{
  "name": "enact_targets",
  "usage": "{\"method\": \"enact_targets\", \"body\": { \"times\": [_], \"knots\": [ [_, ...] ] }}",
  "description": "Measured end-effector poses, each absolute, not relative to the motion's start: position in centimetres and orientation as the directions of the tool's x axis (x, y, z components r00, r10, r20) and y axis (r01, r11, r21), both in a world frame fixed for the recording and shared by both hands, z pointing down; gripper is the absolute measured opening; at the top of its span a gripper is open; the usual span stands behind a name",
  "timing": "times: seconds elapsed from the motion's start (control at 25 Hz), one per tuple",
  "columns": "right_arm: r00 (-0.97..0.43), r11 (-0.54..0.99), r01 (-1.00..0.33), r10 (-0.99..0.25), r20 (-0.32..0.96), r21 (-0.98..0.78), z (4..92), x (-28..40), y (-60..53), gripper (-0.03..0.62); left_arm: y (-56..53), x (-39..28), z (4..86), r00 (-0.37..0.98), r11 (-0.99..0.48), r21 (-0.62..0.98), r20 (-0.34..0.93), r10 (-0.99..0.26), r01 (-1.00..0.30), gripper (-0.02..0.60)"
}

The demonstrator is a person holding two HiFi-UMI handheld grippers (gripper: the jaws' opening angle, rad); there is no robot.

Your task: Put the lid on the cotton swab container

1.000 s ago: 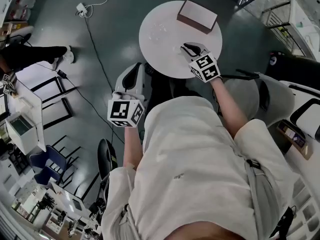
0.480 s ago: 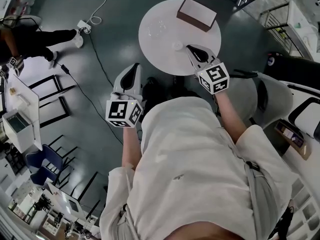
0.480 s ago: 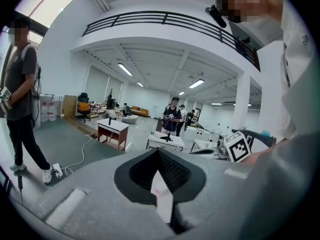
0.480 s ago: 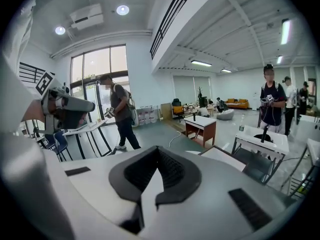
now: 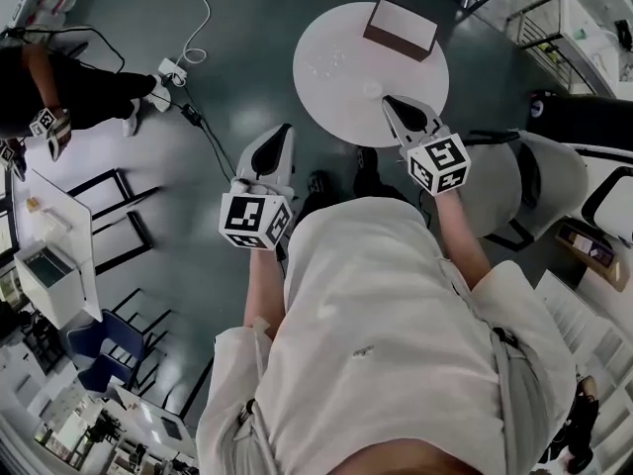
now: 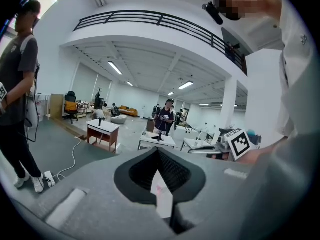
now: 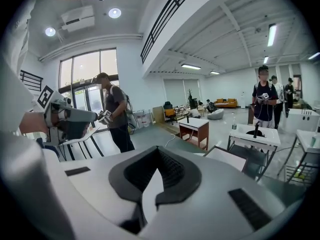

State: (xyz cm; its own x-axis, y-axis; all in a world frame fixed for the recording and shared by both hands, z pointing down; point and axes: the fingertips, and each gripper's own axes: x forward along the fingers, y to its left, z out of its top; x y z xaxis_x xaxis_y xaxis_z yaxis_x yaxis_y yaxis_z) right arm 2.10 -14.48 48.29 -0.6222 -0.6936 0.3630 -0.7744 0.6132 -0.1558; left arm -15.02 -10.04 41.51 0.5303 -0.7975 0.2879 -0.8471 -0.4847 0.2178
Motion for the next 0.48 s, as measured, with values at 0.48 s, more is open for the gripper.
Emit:
{"method": "enact_targets", "body": {
  "times": [0.48],
  "knots": [
    [-0.484, 0.475, -0.873, -0.817, 0.313, -0.11, 42.7, 1.6, -9.6, 0.008, -9.4, -16.8, 41.3, 0.664, -0.627, 0.22, 0.247, -0.706, -0.748, 0.008]
  ]
}}
